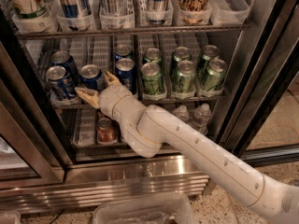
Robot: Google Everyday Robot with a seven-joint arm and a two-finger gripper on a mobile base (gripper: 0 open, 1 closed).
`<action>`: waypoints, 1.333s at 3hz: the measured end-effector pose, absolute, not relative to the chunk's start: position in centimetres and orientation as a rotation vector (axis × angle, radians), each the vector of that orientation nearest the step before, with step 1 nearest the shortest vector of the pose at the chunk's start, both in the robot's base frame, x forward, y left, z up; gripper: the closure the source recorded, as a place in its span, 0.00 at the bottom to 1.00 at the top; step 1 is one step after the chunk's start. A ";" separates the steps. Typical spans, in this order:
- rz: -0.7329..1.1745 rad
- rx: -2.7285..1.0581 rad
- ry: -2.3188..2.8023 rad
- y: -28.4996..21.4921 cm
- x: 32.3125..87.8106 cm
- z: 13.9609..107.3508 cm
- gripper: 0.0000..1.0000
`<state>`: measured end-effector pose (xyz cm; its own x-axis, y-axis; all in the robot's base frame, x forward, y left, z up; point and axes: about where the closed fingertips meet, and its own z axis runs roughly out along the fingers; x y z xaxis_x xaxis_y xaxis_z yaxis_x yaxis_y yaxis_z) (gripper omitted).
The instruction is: Pick pepsi can from middle shelf of fridge
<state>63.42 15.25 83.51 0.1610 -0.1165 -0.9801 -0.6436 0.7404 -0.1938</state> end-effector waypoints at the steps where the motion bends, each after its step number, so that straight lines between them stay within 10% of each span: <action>1: 0.422 -0.684 1.381 15.3 63.5 83.5 0.60; 3: 0.421 -0.686 1.381 15.3 63.5 83.5 1.00; 4: 0.418 -0.742 1.355 15.3 63.4 85.1 1.00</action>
Offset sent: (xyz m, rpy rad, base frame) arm 0.0004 0.0001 0.0000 0.0003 0.0002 0.0003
